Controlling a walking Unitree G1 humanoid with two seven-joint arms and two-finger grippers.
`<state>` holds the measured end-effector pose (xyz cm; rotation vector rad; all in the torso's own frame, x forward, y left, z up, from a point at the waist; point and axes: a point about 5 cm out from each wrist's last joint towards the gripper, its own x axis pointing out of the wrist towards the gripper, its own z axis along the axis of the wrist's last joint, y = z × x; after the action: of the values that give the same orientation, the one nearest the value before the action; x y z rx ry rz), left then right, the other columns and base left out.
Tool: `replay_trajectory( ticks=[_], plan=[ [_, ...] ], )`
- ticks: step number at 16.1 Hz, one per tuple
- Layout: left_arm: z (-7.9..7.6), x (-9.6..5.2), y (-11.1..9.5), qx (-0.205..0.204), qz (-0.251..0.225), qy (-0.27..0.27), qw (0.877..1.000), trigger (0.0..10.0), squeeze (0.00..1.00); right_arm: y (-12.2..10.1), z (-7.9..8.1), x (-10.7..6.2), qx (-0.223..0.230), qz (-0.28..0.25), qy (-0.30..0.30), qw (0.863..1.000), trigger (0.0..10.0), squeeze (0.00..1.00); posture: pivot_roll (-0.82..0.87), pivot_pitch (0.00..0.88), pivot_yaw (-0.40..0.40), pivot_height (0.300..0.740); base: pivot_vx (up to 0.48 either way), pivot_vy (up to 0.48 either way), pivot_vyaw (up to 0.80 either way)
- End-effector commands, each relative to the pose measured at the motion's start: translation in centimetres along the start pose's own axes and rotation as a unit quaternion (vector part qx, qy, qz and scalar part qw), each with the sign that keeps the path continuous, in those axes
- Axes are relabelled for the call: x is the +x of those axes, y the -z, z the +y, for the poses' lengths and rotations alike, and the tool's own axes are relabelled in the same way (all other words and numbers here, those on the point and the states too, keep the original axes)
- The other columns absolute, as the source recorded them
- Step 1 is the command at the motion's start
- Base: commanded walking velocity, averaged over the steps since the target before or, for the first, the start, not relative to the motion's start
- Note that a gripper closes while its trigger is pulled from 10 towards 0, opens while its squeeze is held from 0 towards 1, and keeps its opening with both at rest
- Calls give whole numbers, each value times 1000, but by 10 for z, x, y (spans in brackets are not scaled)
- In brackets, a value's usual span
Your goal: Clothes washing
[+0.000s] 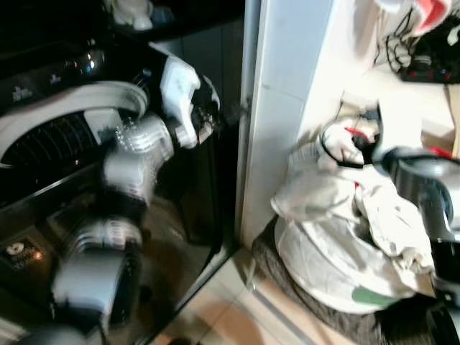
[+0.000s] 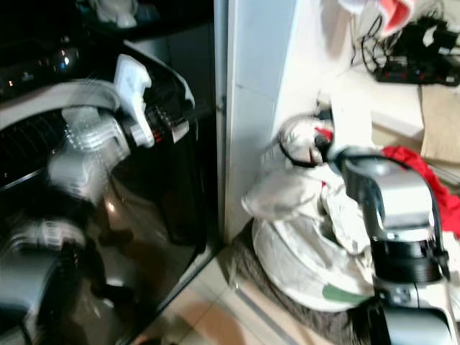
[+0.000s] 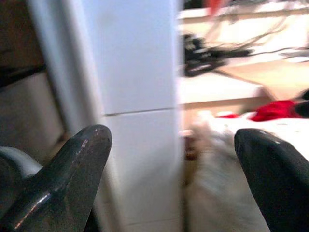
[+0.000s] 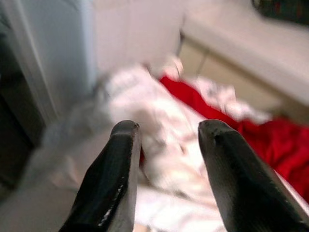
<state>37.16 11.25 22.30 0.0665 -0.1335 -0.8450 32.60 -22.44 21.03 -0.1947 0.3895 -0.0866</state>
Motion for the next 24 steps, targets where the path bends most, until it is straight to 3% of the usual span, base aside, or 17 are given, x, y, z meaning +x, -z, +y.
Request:
replay_trajectory(
  ticks=[1, 2, 3, 5, 6, 7, 8, 9, 10, 12, 24],
  plan=[
    [-11, 1, -14, 14, -17, 32, 999, 10000, 0, 10, -9, 4, 8, 21, 7, 1000, 10000, 1000, -82, 0, 37, 740, 0, 0, 0],
    [-28, -2, -6, -11, -1, 63, 998, 10000, 0, 23, -16, 11, 32, 41, 18, 998, 10000, 1000, -82, 0, 33, 740, 0, 0, 0],
    [-35, -4, -3, -14, -3, 73, 997, 10000, 0, 29, -20, 14, 41, 50, 26, 998, 10000, 1000, -82, 0, 33, 740, 0, 0, 0],
    [-63, -15, 6, -31, 5, 126, 992, 10000, 0, 51, -28, 21, 69, 86, 54, 992, 10000, 1000, -79, 0, 22, 740, 0, 0, 0],
    [-69, -18, 7, -35, 7, 133, 990, 10000, 0, 56, -29, 23, 77, 96, 60, 991, 10000, 502, -79, 0, 22, 740, 0, 0, 0],
    [-72, -19, 8, -37, 10, 140, 989, 10000, 0, 60, -30, 24, 76, 103, 64, 990, 10000, 153, -79, 0, 22, 740, 0, 0, 0],
    [-82, -24, 12, -37, 27, 163, 986, 10000, 0, 75, -30, 28, 84, 127, 57, 987, 10000, 0, -80, 0, 17, 740, 0, 0, 0],
    [-86, -26, 12, -36, 35, 170, 984, 10000, 0, 82, -29, 30, 90, 136, 51, 985, 10000, 0, -80, 0, 17, 740, 0, 0, 0],
    [-89, -28, 11, -38, 41, 172, 983, 10000, 0, 84, -29, 32, 98, 136, 49, 985, 4941, 0, -74, 0, 7, 740, 0, 0, 0],
    [-92, -31, 9, -42, 47, 176, 982, 10000, 0, 83, -29, 33, 114, 130, 48, 984, 0, 0, -74, 0, 7, 740, 0, 0, 0],
    [-89, -33, 6, -48, 56, 147, 986, 10000, 0, 84, -30, 37, 138, 111, 39, 983, 0, 0, -73, 0, 7, 740, 0, 0, 0]
  ],
)
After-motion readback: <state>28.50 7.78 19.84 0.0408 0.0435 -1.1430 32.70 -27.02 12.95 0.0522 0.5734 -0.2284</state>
